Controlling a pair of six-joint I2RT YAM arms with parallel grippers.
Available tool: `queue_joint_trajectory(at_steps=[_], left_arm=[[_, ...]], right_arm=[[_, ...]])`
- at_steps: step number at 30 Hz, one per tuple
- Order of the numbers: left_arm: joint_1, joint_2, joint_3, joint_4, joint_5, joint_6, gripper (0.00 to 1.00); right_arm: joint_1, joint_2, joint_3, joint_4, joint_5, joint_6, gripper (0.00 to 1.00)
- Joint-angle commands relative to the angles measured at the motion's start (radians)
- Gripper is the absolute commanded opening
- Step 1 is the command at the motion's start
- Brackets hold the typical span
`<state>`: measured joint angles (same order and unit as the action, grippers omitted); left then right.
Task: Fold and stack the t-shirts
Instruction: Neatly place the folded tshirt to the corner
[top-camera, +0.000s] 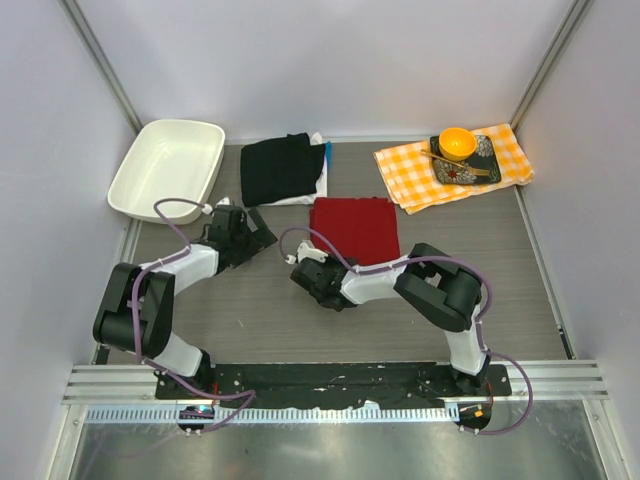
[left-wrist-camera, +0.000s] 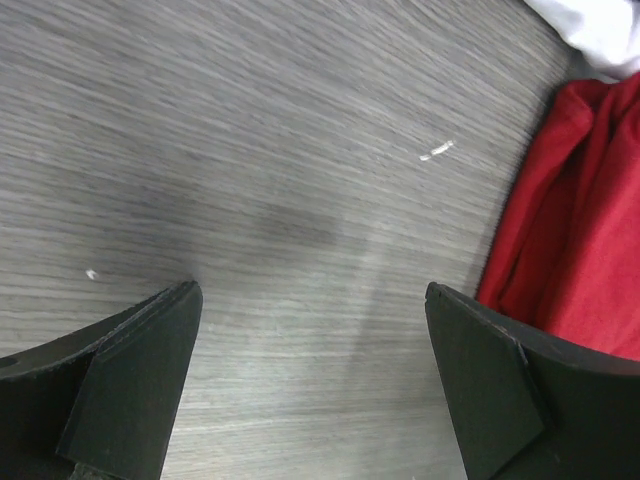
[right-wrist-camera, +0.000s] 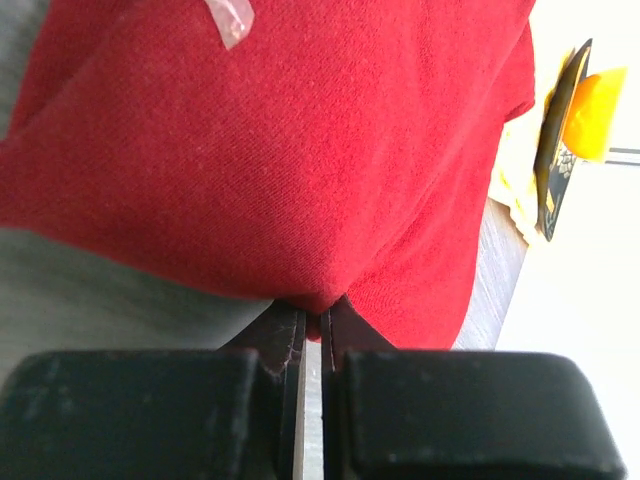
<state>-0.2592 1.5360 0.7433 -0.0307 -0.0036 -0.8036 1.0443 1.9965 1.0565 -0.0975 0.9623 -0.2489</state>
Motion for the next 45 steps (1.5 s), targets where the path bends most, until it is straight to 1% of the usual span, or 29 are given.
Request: queue_joint_trajectory(at_steps=[1,5,6,7,8,9,10,11,12,16,20,24,29,37,38,40,45], left_arm=[[-0.005,-0.045,-0.091,0.1,0.134,-0.072,1.0],[-0.008,-0.076,-0.173,0.172,0.188,-0.149,1.0],[-0.008,-0.079,-0.191,0.222,0.203,-0.196,1.0],[-0.009,-0.082,-0.237,0.256,0.25,-0.221,1.0],[-0.011,-0.086,-0.26,0.343,0.273,-0.251,1.0],[-0.018,-0.085,-0.289,0.391,0.295,-0.316,1.0],[-0.025,-0.083,-0.333,0.434,0.324,-0.339,1.0],[-0.04,-0.083,-0.353,0.501,0.33,-0.362,1.0],[-0.046,-0.079,-0.369,0.535,0.339,-0.39,1.0],[-0.058,-0.021,-0.404,0.646,0.43,-0.439,1.0],[-0.093,0.048,-0.433,0.785,0.468,-0.5,1.0],[-0.123,0.131,-0.438,0.88,0.481,-0.543,1.0],[-0.158,0.24,-0.436,1.09,0.49,-0.663,1.0],[-0.186,0.43,-0.427,1.411,0.461,-0.799,1.0],[-0.184,0.473,-0.421,1.43,0.462,-0.807,1.0],[-0.186,0.509,-0.403,1.46,0.467,-0.822,1.0],[-0.184,0.585,-0.34,1.467,0.485,-0.822,1.0]], right_arm=[[0.031,-0.094,-0.024,-0.102,-0.054,0.105,0.01],[0.045,-0.113,-0.027,-0.143,-0.05,0.129,0.01],[0.051,-0.117,-0.032,-0.145,-0.045,0.132,0.01],[0.051,-0.12,-0.033,-0.152,-0.043,0.143,0.01],[0.054,-0.125,-0.035,-0.159,-0.043,0.148,0.01],[0.054,-0.137,-0.036,-0.166,-0.042,0.151,0.01],[0.059,-0.143,-0.039,-0.171,-0.04,0.155,0.01],[0.06,-0.154,-0.043,-0.174,-0.037,0.161,0.01],[0.062,-0.172,-0.043,-0.183,-0.036,0.166,0.01],[0.065,-0.229,-0.043,-0.209,-0.037,0.177,0.01],[0.069,-0.271,-0.03,-0.241,-0.028,0.177,0.01],[0.079,-0.288,-0.024,-0.263,-0.027,0.184,0.01],[0.098,-0.286,-0.024,-0.272,-0.02,0.2,0.01],[0.12,-0.298,-0.029,-0.286,-0.019,0.214,0.01],[0.122,-0.3,-0.03,-0.288,-0.017,0.217,0.01],[0.129,-0.304,-0.032,-0.294,-0.016,0.221,0.01],[0.149,-0.314,-0.036,-0.314,-0.01,0.24,0.01]])
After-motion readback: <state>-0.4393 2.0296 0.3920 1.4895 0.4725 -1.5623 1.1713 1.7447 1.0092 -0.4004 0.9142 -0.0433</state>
